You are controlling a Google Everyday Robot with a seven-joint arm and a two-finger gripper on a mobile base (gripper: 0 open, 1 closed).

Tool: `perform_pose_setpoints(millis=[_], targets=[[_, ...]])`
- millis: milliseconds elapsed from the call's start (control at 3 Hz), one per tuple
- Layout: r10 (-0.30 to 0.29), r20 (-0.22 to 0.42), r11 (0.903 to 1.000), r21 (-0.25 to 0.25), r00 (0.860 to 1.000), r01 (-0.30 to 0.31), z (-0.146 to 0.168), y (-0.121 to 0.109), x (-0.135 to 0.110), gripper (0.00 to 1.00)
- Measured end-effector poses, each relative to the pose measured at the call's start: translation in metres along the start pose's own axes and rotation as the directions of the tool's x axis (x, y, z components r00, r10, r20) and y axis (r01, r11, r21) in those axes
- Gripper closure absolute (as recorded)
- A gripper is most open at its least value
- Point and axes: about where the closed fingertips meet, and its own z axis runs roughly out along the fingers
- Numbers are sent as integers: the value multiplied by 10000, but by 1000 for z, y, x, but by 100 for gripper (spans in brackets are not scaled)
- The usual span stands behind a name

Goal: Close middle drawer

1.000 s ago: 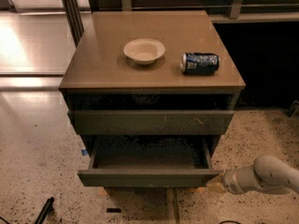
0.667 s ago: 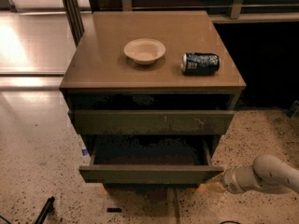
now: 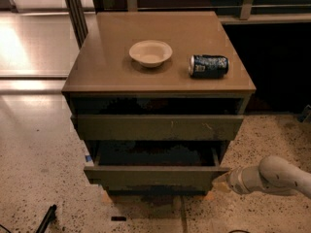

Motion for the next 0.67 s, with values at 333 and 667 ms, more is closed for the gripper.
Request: perform_pose_setpoints(millis=[333, 667], targets=[[-710, 14, 9951, 694, 9975, 708, 1, -16, -33, 100], [-711, 14, 9951, 694, 9975, 708, 1, -16, -33, 100]])
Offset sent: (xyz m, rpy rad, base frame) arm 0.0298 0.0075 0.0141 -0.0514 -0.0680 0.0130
